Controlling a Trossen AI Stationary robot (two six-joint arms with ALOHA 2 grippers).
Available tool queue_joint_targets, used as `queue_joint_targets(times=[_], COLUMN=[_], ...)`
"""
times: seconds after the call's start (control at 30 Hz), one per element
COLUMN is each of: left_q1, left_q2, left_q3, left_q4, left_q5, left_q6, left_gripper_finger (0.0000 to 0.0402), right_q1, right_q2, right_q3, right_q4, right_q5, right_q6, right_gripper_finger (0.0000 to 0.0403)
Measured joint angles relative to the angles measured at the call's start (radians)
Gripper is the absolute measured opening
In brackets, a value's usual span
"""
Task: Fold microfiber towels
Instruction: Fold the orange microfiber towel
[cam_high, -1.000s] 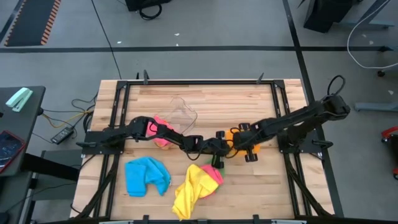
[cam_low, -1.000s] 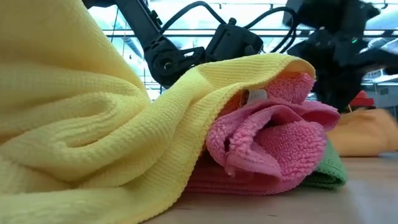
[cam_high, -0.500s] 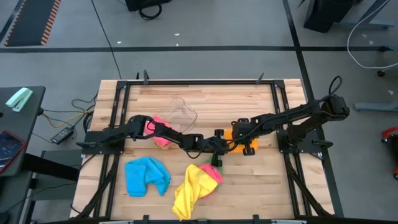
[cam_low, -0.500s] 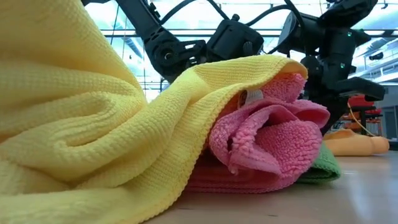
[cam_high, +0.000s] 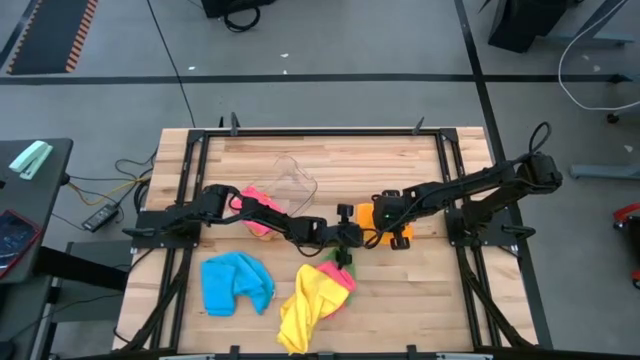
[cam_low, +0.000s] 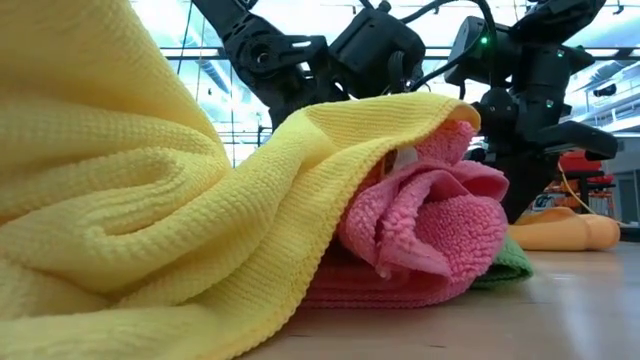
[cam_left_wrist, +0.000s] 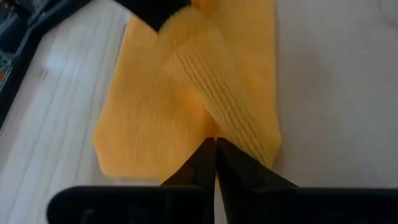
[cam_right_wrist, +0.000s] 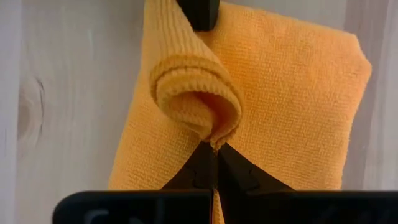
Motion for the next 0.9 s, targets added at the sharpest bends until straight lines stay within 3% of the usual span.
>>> queue_joint_targets(times=[0.2,0.43,0.9], left_q1=[-0.004,0.024,0.026], left_q2=[-0.006,-0.005,-0.003], left_q3=[0.000,-0.019,-0.025], left_q4=[-0.001,0.000,0.019], left_q5=[-0.009,0.013,0.055], left_q6=[0.027,-0.031,-0.036], left_gripper_finger=[0.0009,0.0029,0.0009], right_q1=[0.001,0.001,-0.012], right_q2=[0.000,-0.003,-0.003], right_q3=[0.000,0.002,0.177], right_q4=[0.007,0.003,-0.162], right_q5=[-0.002,-0.016,-0.017], right_q6=[-0.013,-0.014,-0.059], right_gripper_finger=[0.0010,0.0010,0.0010])
